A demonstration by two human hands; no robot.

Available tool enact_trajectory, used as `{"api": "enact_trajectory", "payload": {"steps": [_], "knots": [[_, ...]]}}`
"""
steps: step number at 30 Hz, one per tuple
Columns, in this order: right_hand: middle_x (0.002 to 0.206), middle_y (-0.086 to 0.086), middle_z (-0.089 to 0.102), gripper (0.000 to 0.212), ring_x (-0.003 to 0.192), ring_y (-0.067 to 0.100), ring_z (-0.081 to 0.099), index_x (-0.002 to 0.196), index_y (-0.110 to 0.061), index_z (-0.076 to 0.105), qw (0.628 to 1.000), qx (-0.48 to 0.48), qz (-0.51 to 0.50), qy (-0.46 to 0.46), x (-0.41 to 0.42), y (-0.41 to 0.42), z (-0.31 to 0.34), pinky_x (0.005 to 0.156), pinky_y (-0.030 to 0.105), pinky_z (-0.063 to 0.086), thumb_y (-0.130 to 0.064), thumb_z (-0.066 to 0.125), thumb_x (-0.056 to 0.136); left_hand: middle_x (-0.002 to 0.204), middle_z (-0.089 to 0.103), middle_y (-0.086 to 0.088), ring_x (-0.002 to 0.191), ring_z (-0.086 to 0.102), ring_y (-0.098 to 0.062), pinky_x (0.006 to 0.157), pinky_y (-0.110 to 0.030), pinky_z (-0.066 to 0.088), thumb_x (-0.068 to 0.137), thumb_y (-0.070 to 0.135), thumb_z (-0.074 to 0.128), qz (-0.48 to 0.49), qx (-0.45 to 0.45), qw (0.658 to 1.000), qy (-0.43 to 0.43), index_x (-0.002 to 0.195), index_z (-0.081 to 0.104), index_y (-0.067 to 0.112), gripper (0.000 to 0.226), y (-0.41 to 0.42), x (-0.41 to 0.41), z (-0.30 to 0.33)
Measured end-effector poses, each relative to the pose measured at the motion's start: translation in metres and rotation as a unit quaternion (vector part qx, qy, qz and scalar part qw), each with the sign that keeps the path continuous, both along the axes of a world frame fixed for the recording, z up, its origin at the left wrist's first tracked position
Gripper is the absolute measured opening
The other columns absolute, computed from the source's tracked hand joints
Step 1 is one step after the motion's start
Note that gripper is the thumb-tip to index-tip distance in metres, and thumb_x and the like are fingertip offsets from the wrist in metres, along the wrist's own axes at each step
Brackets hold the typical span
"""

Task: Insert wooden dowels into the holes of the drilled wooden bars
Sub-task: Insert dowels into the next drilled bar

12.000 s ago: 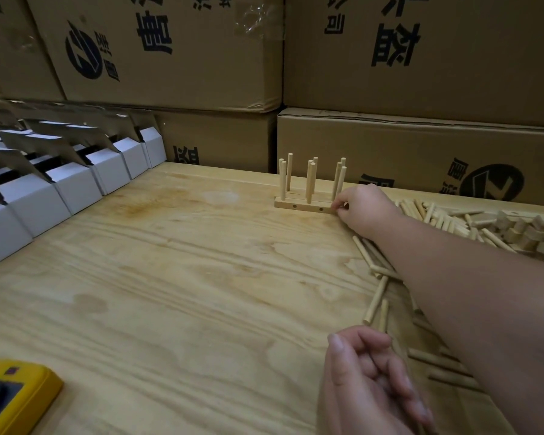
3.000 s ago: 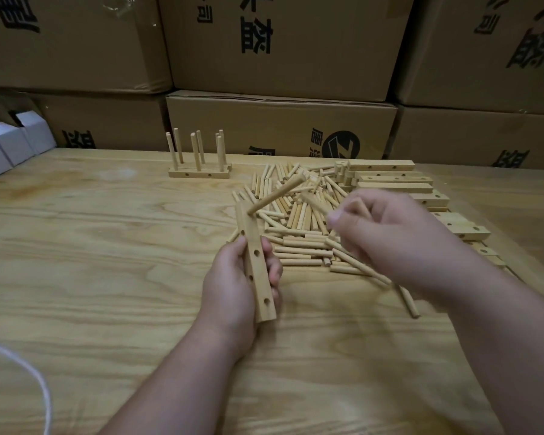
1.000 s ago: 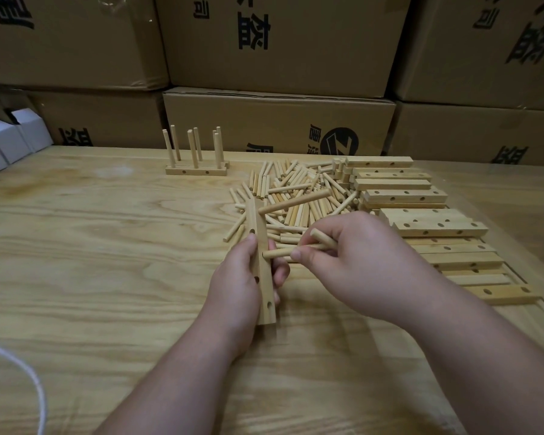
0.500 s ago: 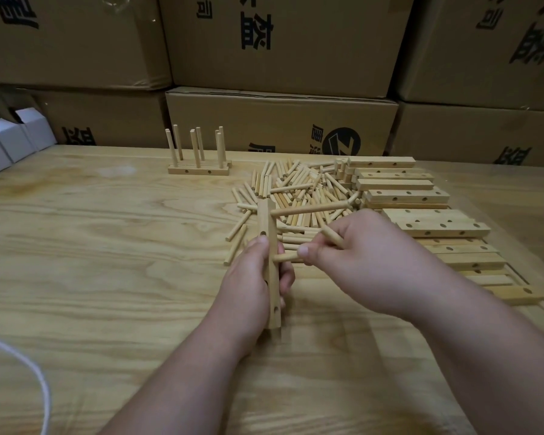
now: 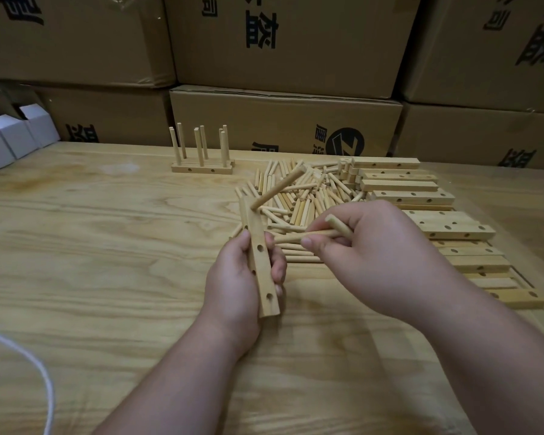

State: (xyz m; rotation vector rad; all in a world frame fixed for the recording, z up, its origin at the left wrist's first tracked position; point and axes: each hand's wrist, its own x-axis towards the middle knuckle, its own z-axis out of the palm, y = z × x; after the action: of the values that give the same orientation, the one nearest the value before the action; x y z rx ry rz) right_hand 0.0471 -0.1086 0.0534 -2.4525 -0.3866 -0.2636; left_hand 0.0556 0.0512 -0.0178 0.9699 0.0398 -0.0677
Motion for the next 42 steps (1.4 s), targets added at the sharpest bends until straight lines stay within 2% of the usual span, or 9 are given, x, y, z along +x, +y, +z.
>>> {"api": "enact_trajectory", "payload": {"steps": [4, 10, 18, 25, 27, 30, 33, 38, 42], "knots": [[0.066, -0.015, 0.066, 0.013, 0.065, 0.003, 0.061, 0.082, -0.034, 0.072, 1.000, 0.011, 0.011, -0.013, -0.002, 0.002, 0.000, 0.053, 0.034, 0.056, -0.043, 0.069, 0.090, 0.055, 0.041, -0.008, 0.048, 0.031, -0.019, 0.039, -0.023, 0.032, 0.106, 0.036, 0.025, 0.002, 0.008, 1.000, -0.005, 0.086, 0.052, 0.012, 0.042, -0.001, -0.001, 0.000], [0.067, -0.014, 0.067, 0.011, 0.061, 0.005, 0.062, 0.084, -0.034, 0.072, 0.999, -0.043, 0.021, -0.025, -0.007, 0.007, -0.001, 0.054, 0.038, 0.057, -0.044, 0.069, 0.089, 0.053, 0.050, -0.006, 0.045, 0.042, -0.015, 0.041, -0.023, 0.038, 0.108, 0.036, 0.026, 0.022, 0.077, 0.997, -0.017, 0.089, 0.059, 0.014, 0.044, -0.004, -0.002, -0.005], [0.051, -0.007, 0.055, 0.023, 0.049, 0.008, 0.052, 0.077, -0.028, 0.071, 0.992, -0.126, 0.023, -0.022, -0.012, 0.011, 0.005, 0.050, 0.035, 0.052, -0.041, 0.062, 0.093, 0.050, 0.055, -0.004, 0.042, 0.048, -0.014, 0.041, -0.022, 0.042, 0.107, 0.043, 0.029, 0.058, 0.171, 0.984, -0.005, 0.065, 0.071, 0.031, 0.060, -0.008, -0.003, -0.007], [0.049, -0.003, 0.052, 0.041, 0.050, 0.010, 0.050, 0.057, -0.021, 0.055, 0.991, -0.135, -0.012, 0.007, -0.015, 0.014, 0.007, 0.044, 0.030, 0.038, -0.038, 0.063, 0.093, 0.053, 0.058, 0.000, 0.048, 0.053, -0.011, 0.045, -0.023, 0.044, 0.107, 0.040, 0.029, 0.073, 0.261, 0.962, -0.028, 0.086, 0.063, 0.013, 0.049, -0.010, -0.004, -0.012], [0.046, -0.005, 0.053, 0.040, 0.047, 0.010, 0.052, 0.056, -0.021, 0.057, 0.992, -0.121, -0.019, 0.009, -0.015, 0.016, 0.005, 0.038, 0.021, 0.029, -0.038, 0.064, 0.092, 0.049, 0.056, 0.001, 0.045, 0.052, -0.009, 0.042, -0.020, 0.042, 0.108, 0.038, 0.030, 0.075, 0.264, 0.961, -0.031, 0.085, 0.062, 0.007, 0.049, -0.010, -0.005, -0.011], [0.045, -0.021, 0.054, 0.033, 0.048, -0.003, 0.054, 0.062, -0.023, 0.064, 0.997, -0.050, -0.012, 0.051, -0.011, 0.016, 0.002, 0.036, 0.015, 0.035, -0.035, 0.065, 0.093, 0.047, 0.054, -0.001, 0.042, 0.050, -0.010, 0.040, -0.020, 0.041, 0.108, 0.035, 0.030, 0.076, 0.243, 0.967, -0.031, 0.083, 0.063, 0.009, 0.049, -0.009, -0.005, -0.009], [0.040, -0.013, 0.051, 0.024, 0.038, 0.003, 0.047, 0.073, -0.025, 0.071, 0.995, 0.005, 0.001, 0.096, -0.004, 0.009, 0.004, 0.032, 0.015, 0.032, -0.038, 0.068, 0.093, 0.049, 0.053, -0.005, 0.043, 0.049, -0.015, 0.042, -0.023, 0.042, 0.104, 0.041, 0.031, 0.064, 0.225, 0.971, -0.038, 0.073, 0.064, 0.023, 0.049, -0.008, -0.006, -0.009], [0.040, -0.011, 0.048, 0.023, 0.037, 0.004, 0.043, 0.074, -0.024, 0.072, 0.993, 0.045, 0.006, 0.112, 0.001, 0.006, 0.000, 0.032, 0.016, 0.031, -0.038, 0.069, 0.092, 0.049, 0.054, -0.003, 0.044, 0.051, -0.012, 0.045, -0.022, 0.046, 0.108, 0.037, 0.024, 0.078, 0.274, 0.957, -0.059, 0.081, 0.060, 0.015, 0.050, -0.006, -0.006, -0.011], [0.037, -0.011, 0.046, 0.024, 0.033, 0.005, 0.039, 0.074, -0.021, 0.071, 0.991, 0.070, 0.002, 0.117, -0.001, 0.011, -0.003, 0.030, 0.016, 0.029, -0.034, 0.067, 0.095, 0.048, 0.053, -0.004, 0.042, 0.049, -0.014, 0.041, -0.021, 0.042, 0.107, 0.041, 0.027, 0.092, 0.240, 0.965, -0.046, 0.067, 0.064, 0.027, 0.057, -0.007, -0.006, -0.009]]}}
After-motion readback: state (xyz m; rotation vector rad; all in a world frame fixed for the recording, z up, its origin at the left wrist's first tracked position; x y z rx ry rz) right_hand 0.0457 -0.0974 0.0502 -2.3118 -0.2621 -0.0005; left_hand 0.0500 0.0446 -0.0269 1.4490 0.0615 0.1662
